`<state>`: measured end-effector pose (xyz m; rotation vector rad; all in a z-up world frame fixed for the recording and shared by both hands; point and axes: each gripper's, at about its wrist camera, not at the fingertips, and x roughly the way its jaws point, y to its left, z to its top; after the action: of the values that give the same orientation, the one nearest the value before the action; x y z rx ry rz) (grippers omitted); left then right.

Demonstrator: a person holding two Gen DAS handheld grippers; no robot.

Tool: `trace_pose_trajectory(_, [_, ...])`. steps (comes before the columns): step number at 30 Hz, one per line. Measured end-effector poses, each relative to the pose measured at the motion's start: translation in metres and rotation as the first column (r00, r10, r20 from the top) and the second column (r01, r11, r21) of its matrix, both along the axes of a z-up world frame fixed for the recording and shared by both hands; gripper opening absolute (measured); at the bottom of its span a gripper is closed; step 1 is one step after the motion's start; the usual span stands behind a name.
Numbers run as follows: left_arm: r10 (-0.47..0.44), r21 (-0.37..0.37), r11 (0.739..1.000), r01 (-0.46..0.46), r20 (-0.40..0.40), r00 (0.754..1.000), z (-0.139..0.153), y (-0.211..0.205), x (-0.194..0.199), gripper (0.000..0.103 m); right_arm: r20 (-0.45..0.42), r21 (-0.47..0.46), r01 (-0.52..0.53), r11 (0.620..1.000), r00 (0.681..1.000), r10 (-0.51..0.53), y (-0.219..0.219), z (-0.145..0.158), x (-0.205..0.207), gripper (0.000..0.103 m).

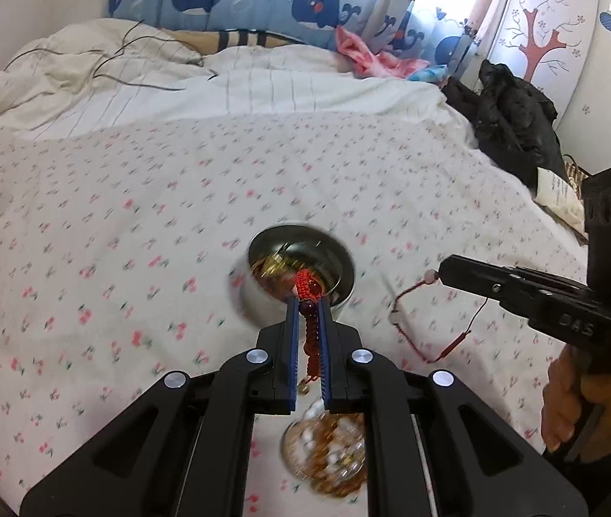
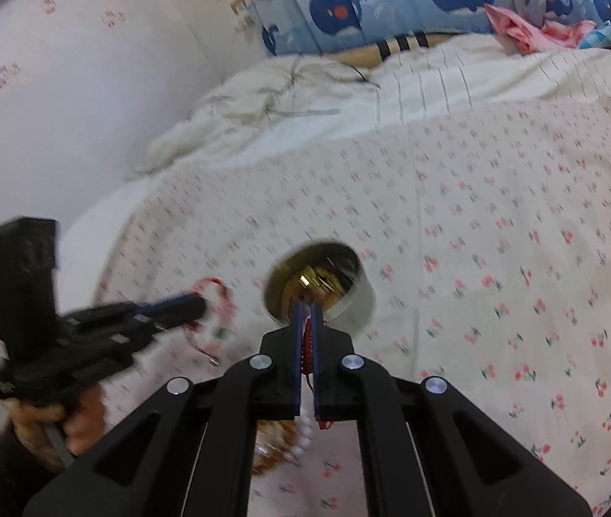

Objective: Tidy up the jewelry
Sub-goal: 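Carry both red bracelets over the tin and open both tools to drop them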

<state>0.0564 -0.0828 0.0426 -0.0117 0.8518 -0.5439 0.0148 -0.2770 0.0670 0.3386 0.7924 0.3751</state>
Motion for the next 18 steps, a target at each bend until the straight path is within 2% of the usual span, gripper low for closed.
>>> trace_pose_trajectory(6, [-0.013,-0.024,1.000,0.012,-0.016,1.000,-0.002,-0.022,0.024,0.007,0.071,0.020,0.020,1.000,0.997,-0.022,0.001,0.023,0.004,0.004])
trace_pose_trajectory(11, [0.002,-0.035,0.999,-0.004,-0.061,0.998,-0.021,-0.031,0.053,0.007,0.065,0.053,0.036,0.998,0.997,-0.039,-0.006,0.021,0.016,0.004])
trace_pose_trajectory(15, [0.012,-0.002,1.000,-0.012,-0.106,0.994,-0.039,-0.036,0.074,0.009,0.060,0.067,0.039,0.997,0.997,-0.043,-0.004,0.016,0.028,0.004])
trace_pose_trajectory(18, [0.037,-0.001,0.999,-0.037,-0.126,0.991,-0.043,-0.030,0.078,0.029,0.059,0.080,0.036,0.996,0.997,-0.041,0.001,0.015,0.036,0.004])
